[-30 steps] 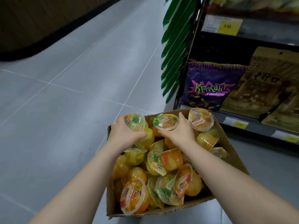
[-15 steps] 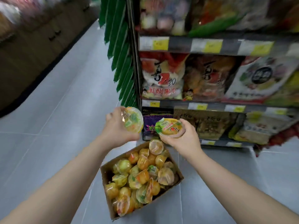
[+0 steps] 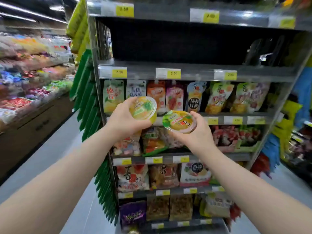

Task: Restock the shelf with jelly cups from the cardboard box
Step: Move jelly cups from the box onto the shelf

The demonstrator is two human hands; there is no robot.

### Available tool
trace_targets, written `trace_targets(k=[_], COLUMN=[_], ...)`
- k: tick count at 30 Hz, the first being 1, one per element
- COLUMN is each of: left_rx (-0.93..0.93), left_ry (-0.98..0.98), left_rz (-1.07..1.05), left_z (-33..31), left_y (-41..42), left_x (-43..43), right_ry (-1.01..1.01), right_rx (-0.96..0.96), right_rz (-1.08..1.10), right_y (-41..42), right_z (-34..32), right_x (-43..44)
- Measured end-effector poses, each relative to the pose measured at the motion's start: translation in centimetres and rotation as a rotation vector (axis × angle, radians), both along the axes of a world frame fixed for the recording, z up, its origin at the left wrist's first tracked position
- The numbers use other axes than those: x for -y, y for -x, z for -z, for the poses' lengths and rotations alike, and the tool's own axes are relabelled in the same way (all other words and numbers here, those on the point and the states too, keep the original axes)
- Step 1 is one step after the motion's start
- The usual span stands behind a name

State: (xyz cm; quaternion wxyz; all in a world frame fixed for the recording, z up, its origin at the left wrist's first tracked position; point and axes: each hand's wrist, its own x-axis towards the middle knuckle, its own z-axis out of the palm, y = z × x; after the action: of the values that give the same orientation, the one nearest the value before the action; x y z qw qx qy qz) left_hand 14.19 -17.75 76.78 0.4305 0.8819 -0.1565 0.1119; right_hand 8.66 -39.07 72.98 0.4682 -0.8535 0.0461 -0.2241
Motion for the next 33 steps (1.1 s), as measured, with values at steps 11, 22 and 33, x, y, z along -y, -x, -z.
trace_targets(k=[11,22,33], left_rx=[0.393,0.588,0.64], left_ry=[0.064,0.145,0.377], left_rz=[-0.049,-0.189,-0.265], left_z=[-13.1,-20.8,-25.7], left_y=[0.5,-7.2,-16.1], left_x=[3.5,2.0,0.2], right_ry=[0.071,0.107,0.266], right_rx=[0.363,0.644,0.758], right_rz=[0.011,-0.083,-0.139], right_y=[-1.2,-9.2,-20.0], right_z=[-12.7,-22.0,-30.9], right_x=[4.2,2.8,-1.2])
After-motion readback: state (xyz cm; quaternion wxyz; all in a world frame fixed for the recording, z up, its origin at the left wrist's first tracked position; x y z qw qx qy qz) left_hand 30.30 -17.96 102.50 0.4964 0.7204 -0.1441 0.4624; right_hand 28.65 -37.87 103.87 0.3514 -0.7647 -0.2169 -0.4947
